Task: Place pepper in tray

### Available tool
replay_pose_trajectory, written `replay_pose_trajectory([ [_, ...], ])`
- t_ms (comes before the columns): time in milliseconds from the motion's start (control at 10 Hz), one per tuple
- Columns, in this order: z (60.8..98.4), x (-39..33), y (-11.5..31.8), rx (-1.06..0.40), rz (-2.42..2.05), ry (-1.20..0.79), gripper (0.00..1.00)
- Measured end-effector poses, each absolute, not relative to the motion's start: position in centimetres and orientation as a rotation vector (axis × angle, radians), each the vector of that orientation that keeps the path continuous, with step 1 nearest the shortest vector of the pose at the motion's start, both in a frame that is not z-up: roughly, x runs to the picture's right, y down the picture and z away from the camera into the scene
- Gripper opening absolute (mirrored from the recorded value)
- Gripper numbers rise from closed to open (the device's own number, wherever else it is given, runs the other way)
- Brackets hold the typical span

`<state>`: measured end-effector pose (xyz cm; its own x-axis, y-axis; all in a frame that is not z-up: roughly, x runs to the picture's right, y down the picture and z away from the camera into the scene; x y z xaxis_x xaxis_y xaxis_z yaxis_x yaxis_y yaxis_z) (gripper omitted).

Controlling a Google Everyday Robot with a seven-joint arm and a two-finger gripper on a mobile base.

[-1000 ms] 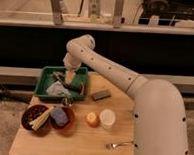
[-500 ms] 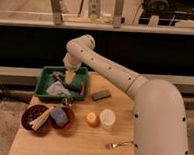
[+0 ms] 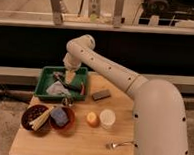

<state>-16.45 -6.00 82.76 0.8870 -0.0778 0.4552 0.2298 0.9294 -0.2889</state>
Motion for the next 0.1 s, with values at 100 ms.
replay_pose_trajectory([
  [100,82.76,-16.46,-6.0,-0.345,-0.163,-0.454,0.8],
])
